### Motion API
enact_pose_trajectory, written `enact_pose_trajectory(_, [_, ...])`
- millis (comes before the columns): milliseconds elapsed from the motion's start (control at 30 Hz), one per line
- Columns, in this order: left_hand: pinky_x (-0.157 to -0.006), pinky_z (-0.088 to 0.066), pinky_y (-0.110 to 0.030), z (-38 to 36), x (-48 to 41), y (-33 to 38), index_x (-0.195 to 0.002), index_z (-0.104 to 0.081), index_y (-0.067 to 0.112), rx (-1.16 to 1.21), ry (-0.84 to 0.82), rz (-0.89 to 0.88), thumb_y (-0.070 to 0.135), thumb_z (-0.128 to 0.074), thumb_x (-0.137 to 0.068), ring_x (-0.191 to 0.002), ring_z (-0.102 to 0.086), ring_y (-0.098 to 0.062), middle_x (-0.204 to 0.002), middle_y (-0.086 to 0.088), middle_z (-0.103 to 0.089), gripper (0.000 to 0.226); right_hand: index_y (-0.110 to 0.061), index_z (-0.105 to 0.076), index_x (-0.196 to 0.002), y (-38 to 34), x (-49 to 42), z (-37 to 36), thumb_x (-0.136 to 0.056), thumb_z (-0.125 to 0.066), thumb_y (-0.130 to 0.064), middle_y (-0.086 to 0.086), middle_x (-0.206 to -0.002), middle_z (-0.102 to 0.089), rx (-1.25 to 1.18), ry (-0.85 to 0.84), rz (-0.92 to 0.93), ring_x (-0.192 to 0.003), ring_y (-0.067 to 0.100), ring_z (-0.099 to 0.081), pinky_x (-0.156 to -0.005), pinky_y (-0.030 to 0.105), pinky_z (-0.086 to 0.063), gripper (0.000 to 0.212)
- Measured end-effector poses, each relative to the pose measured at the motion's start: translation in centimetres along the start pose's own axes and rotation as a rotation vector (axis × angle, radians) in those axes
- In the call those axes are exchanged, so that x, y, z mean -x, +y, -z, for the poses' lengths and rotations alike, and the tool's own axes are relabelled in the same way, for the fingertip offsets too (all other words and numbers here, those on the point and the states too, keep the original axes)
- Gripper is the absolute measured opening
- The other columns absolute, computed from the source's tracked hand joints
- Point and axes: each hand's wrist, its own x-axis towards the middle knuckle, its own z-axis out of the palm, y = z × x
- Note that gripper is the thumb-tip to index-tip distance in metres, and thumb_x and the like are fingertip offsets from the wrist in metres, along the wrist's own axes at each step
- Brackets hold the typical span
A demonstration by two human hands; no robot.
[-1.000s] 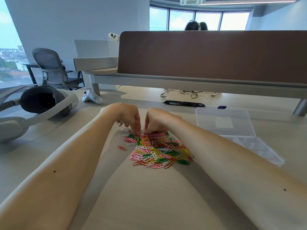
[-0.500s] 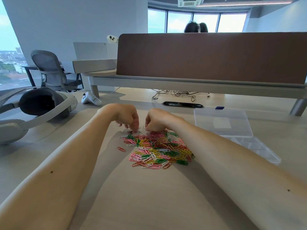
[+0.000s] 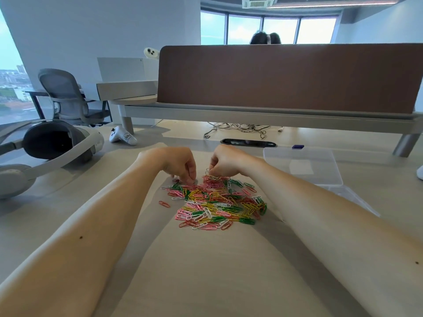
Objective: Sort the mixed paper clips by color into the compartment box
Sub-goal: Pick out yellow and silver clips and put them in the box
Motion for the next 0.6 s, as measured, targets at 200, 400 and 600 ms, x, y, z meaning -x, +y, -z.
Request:
enact_pose_trajectory(200, [-0.087, -0.047, -0.031, -0.4, -0.5, 0.1, -0.086, -0.068, 0.022, -0.109, -0.005, 0.013, 0.008, -0.064, -0.086, -0.085, -0.056, -0.012, -0.084, 0.012, -0.063, 0.015, -0.010, -0.070, -0.076, 1.2, 1.1, 1.3, -0.087, -0.064, -0.014, 0.000, -0.075, -0.066, -0.041, 0.018, 0.017, -0.068, 0.013, -0.059, -0.059, 0.026, -0.047, 0.013])
enact_pose_trajectory(400, [-0.068, -0.054, -0.021, 1.3, 0.5, 1.7, -0.084, -0.067, 0.014, 0.013, 0.085, -0.113, 0.004, -0.063, -0.088, -0.069, -0.066, -0.010, -0.079, 0.002, -0.071, 0.012, -0.015, -0.068, -0.078, 4.4, 4.1, 4.6, -0.091, -0.064, -0.024, 0.002, -0.077, -0.068, -0.097, 0.067, -0.006, -0.071, 0.013, -0.061, -0.058, 0.025, -0.049, 0.016])
enact_pose_trajectory(600, [-0.065, -0.054, -0.014, 1.6, 0.5, 8.3, -0.088, -0.073, 0.013, 0.170, 0.281, -0.383, 0.013, -0.072, -0.083, -0.065, -0.069, -0.008, -0.077, 0.003, -0.073, 0.006, -0.013, -0.065, -0.076, 9.3, 7.9, 7.4, -0.091, -0.063, -0.014, 0.005, -0.075, -0.066, -0.139, 0.067, -0.143, -0.065, 0.012, -0.060, -0.054, 0.021, -0.047, 0.015])
